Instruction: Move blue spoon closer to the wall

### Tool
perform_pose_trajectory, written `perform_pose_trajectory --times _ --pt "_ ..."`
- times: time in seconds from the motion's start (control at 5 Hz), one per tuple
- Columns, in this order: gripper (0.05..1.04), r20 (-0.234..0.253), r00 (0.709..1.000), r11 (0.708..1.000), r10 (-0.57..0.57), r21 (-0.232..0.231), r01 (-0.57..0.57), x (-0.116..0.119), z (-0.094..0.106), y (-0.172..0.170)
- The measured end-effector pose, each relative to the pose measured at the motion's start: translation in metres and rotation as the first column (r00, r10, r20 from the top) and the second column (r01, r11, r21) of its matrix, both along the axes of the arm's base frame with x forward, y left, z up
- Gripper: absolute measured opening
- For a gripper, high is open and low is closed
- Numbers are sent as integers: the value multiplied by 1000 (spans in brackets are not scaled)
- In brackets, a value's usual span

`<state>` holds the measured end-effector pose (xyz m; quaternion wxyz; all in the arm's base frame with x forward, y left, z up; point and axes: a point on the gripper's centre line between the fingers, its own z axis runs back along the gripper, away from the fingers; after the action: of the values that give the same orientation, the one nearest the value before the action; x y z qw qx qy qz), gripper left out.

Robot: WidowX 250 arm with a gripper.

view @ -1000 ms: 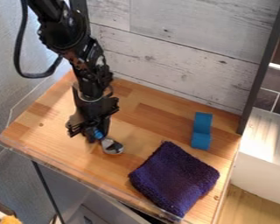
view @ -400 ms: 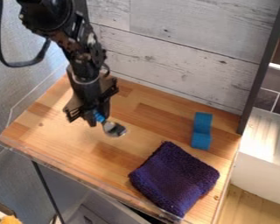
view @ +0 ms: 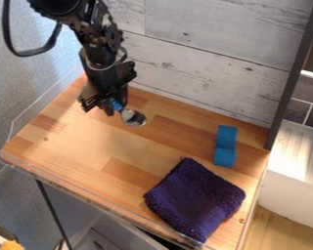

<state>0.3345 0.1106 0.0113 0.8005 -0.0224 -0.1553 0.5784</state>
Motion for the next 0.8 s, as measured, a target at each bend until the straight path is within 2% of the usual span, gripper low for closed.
perform_pose_trajectory --times 0.2,0.4,0.8 --pt "363 4 1000 1000 11 -5 -11 13 -12 4" --pt "363 -22 1000 1000 22 -13 -23 28 -25 9" --pt "363 -44 998 999 36 -31 -38 45 -46 13"
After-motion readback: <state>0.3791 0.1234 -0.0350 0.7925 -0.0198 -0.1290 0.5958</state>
